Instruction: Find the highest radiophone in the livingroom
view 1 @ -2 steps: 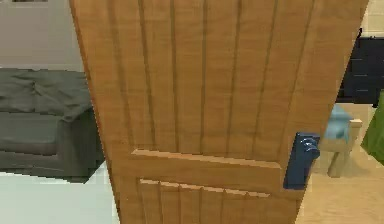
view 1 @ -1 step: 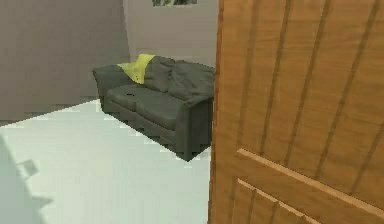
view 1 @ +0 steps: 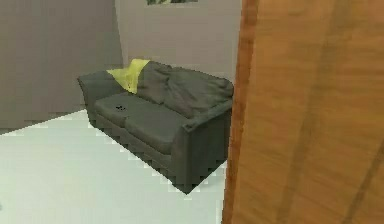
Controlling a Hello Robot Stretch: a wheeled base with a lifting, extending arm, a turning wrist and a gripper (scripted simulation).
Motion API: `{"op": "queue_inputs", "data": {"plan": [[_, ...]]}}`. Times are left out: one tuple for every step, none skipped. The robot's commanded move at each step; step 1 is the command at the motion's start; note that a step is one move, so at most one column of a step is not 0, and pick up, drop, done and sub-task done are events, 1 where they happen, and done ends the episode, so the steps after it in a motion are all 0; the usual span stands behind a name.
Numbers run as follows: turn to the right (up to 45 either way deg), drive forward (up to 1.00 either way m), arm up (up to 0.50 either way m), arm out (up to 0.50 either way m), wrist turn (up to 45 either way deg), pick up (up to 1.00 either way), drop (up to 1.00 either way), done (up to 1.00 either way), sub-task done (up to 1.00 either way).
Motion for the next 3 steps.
{"op": "queue_inputs", "data": {"plan": [[-45.0, 0.0, 0.0, 0.0, 0.0, 0.0, 0.0, 0.0, 0.0], [0.0, 0.45, 0.0, 0.0, 0.0, 0.0, 0.0, 0.0, 0.0], [-45.0, 0.0, 0.0, 0.0, 0.0, 0.0, 0.0, 0.0, 0.0]]}}
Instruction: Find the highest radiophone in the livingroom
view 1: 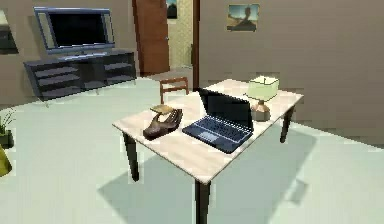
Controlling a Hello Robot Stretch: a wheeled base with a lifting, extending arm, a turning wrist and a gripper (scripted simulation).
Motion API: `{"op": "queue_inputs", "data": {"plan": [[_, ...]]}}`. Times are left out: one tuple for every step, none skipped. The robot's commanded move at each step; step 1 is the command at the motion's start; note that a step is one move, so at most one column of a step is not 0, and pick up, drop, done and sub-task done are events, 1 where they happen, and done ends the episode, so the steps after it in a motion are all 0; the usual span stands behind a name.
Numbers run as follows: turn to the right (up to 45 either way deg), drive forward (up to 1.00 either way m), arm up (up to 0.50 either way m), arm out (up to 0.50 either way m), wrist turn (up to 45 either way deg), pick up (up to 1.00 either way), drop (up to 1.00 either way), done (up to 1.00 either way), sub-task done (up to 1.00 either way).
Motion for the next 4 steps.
{"op": "queue_inputs", "data": {"plan": [[-30.0, 0.0, 0.0, 0.0, 0.0, 0.0, 0.0, 0.0, 0.0], [0.0, 1.0, 0.0, 0.0, 0.0, 0.0, 0.0, 0.0, 0.0], [-6.0, 0.0, 0.0, 0.0, 0.0, 0.0, 0.0, 0.0, 0.0], [0.0, 0.7, 0.0, 0.0, 0.0, 0.0, 0.0, 0.0, 0.0]]}}
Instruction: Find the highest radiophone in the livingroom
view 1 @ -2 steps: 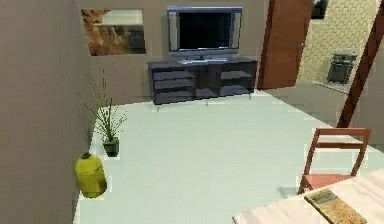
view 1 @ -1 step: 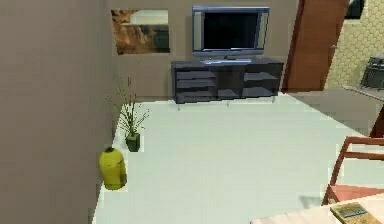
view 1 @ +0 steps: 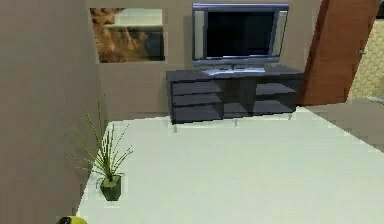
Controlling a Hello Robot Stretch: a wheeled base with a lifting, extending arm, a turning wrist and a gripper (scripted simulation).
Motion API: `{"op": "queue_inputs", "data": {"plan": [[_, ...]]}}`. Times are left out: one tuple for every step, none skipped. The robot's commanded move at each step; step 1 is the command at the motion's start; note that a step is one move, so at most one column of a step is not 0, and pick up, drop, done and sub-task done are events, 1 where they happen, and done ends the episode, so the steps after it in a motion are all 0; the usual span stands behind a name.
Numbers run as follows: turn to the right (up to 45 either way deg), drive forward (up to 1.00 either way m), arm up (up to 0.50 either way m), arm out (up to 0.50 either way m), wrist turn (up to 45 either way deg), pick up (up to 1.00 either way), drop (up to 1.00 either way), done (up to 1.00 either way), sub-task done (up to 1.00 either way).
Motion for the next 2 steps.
{"op": "queue_inputs", "data": {"plan": [[-9.0, 0.0, 0.0, 0.0, 0.0, 0.0, 0.0, 0.0, 0.0], [0.0, 0.15, 0.0, 0.0, 0.0, 0.0, 0.0, 0.0, 0.0]]}}
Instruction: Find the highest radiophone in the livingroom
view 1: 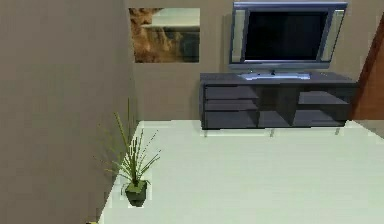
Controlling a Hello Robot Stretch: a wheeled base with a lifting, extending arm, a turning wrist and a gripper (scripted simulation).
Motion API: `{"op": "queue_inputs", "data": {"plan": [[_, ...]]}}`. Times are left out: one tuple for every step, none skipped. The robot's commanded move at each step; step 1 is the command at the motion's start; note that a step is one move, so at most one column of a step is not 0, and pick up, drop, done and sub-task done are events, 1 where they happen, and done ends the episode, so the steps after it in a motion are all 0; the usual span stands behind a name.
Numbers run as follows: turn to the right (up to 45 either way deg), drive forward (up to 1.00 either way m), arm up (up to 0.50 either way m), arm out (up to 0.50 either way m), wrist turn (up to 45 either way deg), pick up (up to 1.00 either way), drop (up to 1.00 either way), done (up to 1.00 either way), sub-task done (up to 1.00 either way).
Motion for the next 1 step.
{"op": "queue_inputs", "data": {"plan": [[45.0, 0.0, 0.0, 0.0, 0.0, 0.0, 0.0, 0.0, 0.0]]}}
